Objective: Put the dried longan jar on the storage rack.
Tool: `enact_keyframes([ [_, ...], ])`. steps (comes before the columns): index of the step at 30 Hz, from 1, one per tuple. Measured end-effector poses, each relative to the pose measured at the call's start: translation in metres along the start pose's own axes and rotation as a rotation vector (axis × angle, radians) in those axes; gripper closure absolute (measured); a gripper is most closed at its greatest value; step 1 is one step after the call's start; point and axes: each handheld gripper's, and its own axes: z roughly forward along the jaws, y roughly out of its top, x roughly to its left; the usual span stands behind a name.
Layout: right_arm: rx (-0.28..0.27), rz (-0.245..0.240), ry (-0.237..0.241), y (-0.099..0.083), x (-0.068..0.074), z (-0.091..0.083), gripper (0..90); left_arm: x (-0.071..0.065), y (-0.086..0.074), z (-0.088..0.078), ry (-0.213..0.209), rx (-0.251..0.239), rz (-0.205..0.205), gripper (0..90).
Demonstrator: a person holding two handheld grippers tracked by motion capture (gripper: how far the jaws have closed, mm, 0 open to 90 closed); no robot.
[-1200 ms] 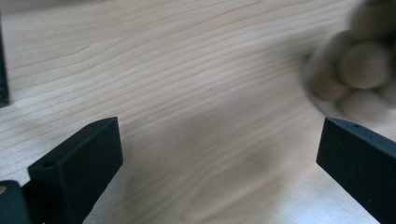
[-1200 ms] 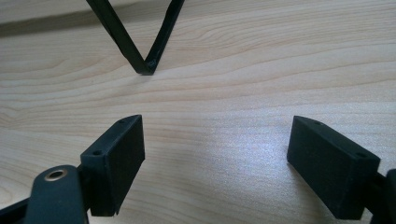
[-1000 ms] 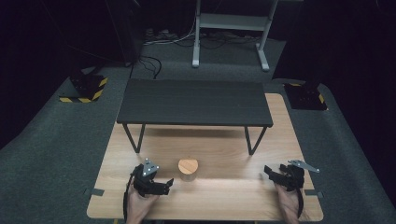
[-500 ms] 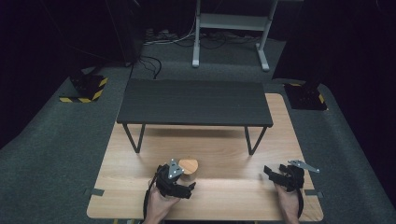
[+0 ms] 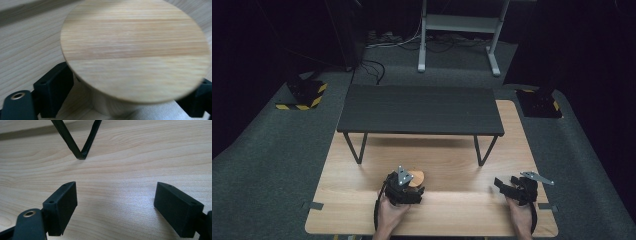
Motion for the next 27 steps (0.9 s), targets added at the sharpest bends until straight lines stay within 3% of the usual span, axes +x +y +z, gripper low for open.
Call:
enact_keyframes([
  [5,0.001,-0.001,-0.001,0.0,0.0,0.0,18.1,0.002,-0.003,0.002,-0.011,-0.01,-0.013,22.0],
  [10,0.001,-0.004,-0.003,0.0,0.001,0.0,18.1,0.0,-0.005,0.003,-0.001,-0.02,-0.015,23.2],
  [16,0.001,-0.003,-0.002,0.0,0.001,0.0,18.1,-0.011,-0.001,0.001,0.044,-0.011,0.045,25.1],
  [21,0.0,0.001,0.001,0.0,0.0,0.0,18.1,-0.012,0.0,0.0,0.046,-0.01,0.04,25.4],
  [27,-0.002,0.003,0.005,0.0,-0.001,0.0,18.0,-0.009,0.002,-0.004,0.03,-0.01,0.007,25.5],
])
